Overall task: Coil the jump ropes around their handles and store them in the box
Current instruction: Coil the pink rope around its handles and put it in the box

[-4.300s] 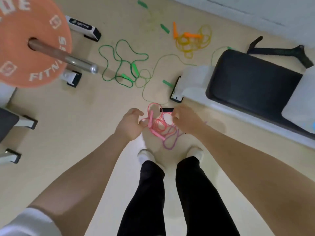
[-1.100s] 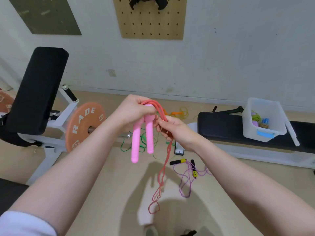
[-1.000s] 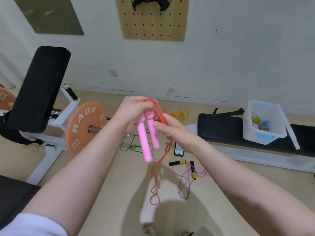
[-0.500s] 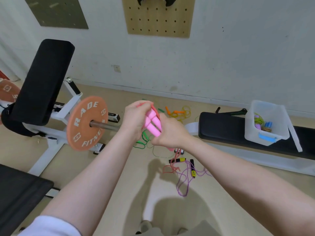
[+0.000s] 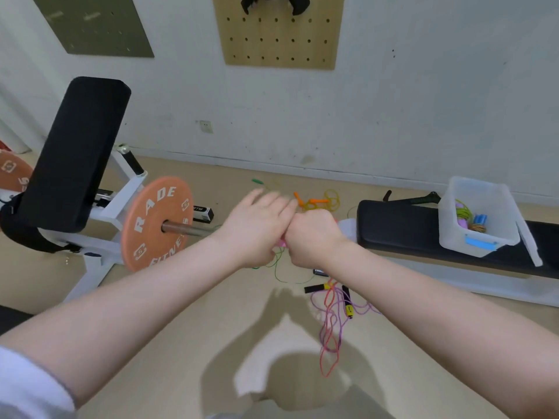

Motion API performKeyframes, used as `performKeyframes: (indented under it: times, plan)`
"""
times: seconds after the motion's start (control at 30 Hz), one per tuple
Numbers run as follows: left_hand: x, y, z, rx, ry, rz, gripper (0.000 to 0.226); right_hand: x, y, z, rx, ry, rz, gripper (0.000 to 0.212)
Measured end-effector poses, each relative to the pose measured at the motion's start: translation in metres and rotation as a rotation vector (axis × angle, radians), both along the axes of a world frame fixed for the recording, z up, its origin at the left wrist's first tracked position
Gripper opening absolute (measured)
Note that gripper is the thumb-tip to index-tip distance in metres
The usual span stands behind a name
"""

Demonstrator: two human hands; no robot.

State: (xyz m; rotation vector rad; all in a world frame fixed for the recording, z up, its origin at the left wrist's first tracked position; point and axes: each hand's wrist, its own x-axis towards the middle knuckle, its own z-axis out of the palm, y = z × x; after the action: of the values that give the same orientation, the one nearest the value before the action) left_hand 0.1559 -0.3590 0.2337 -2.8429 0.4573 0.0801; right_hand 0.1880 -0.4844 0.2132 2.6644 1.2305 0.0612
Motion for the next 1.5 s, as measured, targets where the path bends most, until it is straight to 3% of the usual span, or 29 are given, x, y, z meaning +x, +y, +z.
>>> performKeyframes:
  times: [0.13,0.3,0.4,0.47,0.63,0.67,0.7,0.8,0.87,1.0,1.13,1.3,1.4,1.47,1.5]
  plan:
    - [0.008,0.019,0.002,-0.177,0.232,0.189,0.035,-0.002,0.010,-0.006,0.094,-0.156,0.082,0.031]
    - [0.000,0.029,-0.014,-0.495,0.335,0.149,0.032,0.003,0.006,-0.020,0.149,-0.104,0.118,0.047]
    - [-0.001,0.028,-0.018,-0.376,0.269,0.131,0.029,0.002,0.004,-0.024,0.251,-0.039,0.108,0.043]
    - [0.002,0.028,-0.017,-0.248,0.179,0.126,0.029,0.004,0.006,-0.022,0.306,0.104,0.001,0.035]
    - [0.002,0.024,-0.020,-0.009,0.031,0.065,0.034,0.006,0.027,-0.015,0.234,0.331,-0.224,0.009]
    - [0.001,0.025,-0.021,0.028,0.019,0.061,0.033,0.007,0.031,-0.017,0.214,0.377,-0.247,0.015]
    - [0.000,0.026,-0.023,0.058,0.010,0.064,0.033,0.007,0.034,-0.018,0.204,0.398,-0.258,0.020]
    - [0.000,0.035,-0.023,0.121,-0.030,0.080,0.033,0.007,0.042,-0.027,0.233,0.327,-0.261,0.007]
    - [-0.001,0.041,-0.022,0.133,-0.034,0.066,0.033,0.004,0.045,-0.033,0.251,0.268,-0.250,0.018]
    - [-0.007,0.051,-0.027,0.145,-0.011,-0.024,0.032,0.000,0.039,-0.034,0.264,0.247,-0.193,0.019]
    - [-0.003,0.048,-0.028,0.060,0.050,0.091,0.032,0.005,0.034,-0.030,0.230,0.166,-0.090,0.020]
    - [0.011,0.038,-0.026,0.138,0.078,0.090,0.035,0.035,0.025,-0.020,0.123,0.438,-0.011,0.051]
    - [0.022,0.024,-0.025,0.248,0.040,0.031,0.032,0.056,0.027,0.000,-0.026,0.615,-0.105,0.058]
    - [0.031,0.015,-0.025,0.306,0.057,0.021,0.030,0.059,0.032,0.014,-0.208,0.512,-0.213,0.060]
    - [0.037,0.013,-0.025,0.294,0.067,0.058,0.030,0.058,0.034,0.016,-0.216,0.379,-0.232,0.050]
